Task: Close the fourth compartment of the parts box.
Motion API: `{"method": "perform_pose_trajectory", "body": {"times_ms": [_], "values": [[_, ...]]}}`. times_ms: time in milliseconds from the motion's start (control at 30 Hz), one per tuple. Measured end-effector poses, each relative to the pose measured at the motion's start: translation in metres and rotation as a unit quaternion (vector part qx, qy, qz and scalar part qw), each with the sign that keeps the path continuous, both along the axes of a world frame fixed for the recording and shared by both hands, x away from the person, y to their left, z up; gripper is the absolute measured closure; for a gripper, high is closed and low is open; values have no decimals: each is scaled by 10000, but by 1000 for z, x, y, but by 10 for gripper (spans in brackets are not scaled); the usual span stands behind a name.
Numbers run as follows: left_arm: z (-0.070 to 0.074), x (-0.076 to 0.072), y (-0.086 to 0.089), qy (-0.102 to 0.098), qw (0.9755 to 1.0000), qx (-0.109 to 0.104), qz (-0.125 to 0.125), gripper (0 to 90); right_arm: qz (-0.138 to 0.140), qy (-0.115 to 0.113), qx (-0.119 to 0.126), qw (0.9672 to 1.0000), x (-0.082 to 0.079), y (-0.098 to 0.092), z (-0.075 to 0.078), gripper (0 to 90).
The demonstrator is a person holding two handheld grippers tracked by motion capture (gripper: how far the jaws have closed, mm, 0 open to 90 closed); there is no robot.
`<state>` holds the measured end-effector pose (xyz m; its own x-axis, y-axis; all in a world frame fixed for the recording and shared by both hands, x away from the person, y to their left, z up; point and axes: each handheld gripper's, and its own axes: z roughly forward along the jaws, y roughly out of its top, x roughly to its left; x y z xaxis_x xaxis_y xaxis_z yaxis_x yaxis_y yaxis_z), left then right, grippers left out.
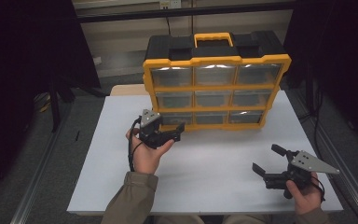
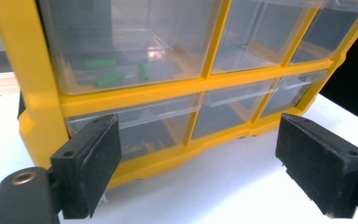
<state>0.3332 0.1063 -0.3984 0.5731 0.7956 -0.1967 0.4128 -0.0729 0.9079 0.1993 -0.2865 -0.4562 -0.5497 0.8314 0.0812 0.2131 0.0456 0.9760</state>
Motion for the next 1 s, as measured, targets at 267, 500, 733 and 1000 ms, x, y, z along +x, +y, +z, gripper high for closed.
{"method": "perform_pose_trajectory", "body": {"times_ms": [267, 500, 733, 1000], "values": [[-6, -5, 10, -53, 9997, 191, -133, 58, -6, -1, 0, 10000, 0, 0, 0, 2], [-9, -11, 16, -118, 9994, 181, -270, 38, 22, -33, -33, 10000, 1, 0, 0, 2], [-14, -16, 24, -212, 9991, 132, -328, 29, 25, -45, -61, 10000, 1, 0, 0, 1], [-20, -21, 34, -283, 9984, 48, -477, 16, 21, -23, -40, 10000, 0, 1, 0, 1]]}}
